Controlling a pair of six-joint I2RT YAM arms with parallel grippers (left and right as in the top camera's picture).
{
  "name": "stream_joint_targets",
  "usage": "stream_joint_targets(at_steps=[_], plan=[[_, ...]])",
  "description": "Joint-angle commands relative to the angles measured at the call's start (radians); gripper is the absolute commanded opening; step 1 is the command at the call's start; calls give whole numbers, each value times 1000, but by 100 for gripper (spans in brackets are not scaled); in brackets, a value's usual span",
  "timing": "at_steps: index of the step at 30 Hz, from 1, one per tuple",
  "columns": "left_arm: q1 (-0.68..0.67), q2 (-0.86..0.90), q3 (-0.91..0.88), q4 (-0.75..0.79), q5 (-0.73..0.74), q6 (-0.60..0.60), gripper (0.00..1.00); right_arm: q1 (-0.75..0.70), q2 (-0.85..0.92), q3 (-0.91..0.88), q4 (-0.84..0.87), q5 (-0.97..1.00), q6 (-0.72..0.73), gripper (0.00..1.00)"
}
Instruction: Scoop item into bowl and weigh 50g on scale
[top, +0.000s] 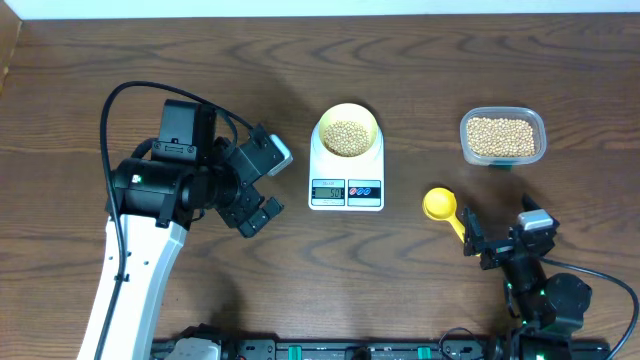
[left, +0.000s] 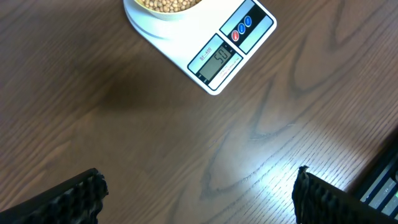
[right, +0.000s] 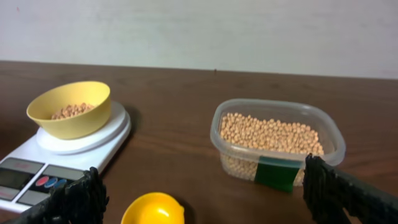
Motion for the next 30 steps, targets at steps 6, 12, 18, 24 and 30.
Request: stream_joint_targets(at_steps=[6, 12, 18, 24, 30], plan=[[3, 0, -6, -4, 16, 18, 98, 31, -69, -2, -14, 121, 49, 99], [3, 0, -6, -4, 16, 18, 98, 98, -69, -2, -31, 292, 121, 99], [3, 0, -6, -4, 16, 18, 98, 129, -69, -2, -33, 288, 32, 99], [3, 0, -6, -4, 16, 18, 98, 129, -69, -2, -32, 288, 33, 99], [3, 0, -6, -4, 16, 18, 98, 129, -69, -2, -29, 276, 33, 99]])
